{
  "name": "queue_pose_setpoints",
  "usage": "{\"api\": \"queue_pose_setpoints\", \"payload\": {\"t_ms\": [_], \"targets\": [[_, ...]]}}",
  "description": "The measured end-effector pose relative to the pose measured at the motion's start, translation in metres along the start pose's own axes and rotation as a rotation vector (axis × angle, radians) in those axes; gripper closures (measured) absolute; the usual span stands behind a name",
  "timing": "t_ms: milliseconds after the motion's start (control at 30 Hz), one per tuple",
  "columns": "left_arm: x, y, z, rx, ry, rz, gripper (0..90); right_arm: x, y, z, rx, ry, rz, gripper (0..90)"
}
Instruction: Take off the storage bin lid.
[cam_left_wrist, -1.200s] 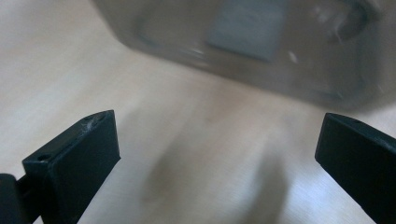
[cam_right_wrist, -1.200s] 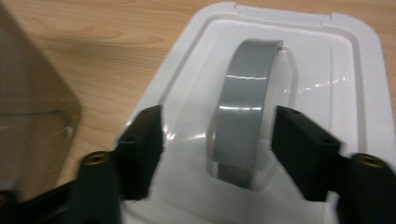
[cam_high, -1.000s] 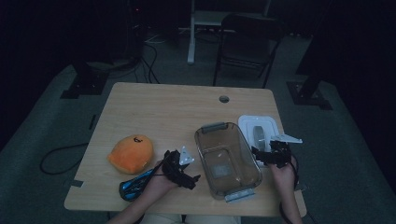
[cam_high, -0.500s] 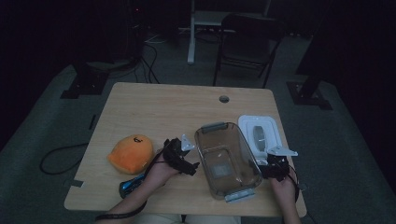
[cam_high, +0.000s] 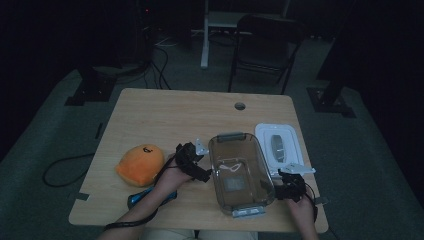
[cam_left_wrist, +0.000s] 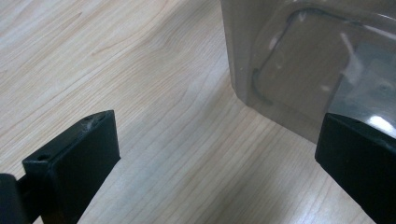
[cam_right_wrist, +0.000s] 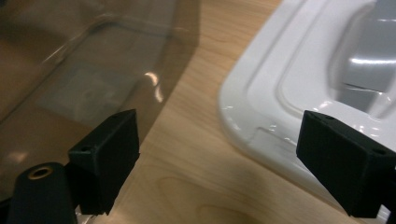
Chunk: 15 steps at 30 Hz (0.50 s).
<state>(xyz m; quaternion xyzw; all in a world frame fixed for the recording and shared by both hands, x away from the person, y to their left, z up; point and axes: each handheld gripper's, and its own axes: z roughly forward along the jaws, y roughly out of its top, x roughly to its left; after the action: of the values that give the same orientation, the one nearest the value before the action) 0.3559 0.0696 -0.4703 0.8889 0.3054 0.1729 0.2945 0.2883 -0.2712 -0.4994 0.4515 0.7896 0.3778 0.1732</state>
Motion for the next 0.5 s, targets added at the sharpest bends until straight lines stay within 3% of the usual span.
{"api": "queue_pose_setpoints", "payload": {"t_ms": [200, 500], "targets": [[0.008, 0.001, 0.002, 0.022, 0.023, 0.012, 0.4, 0.010, 0.001, 0.002, 0.011, 0.047, -0.025, 13.1], [0.023, 0.000, 0.003, 0.025, 0.046, -0.023, 0.4, 0.026, 0.003, 0.006, -0.003, 0.090, -0.076, 13.2]]}}
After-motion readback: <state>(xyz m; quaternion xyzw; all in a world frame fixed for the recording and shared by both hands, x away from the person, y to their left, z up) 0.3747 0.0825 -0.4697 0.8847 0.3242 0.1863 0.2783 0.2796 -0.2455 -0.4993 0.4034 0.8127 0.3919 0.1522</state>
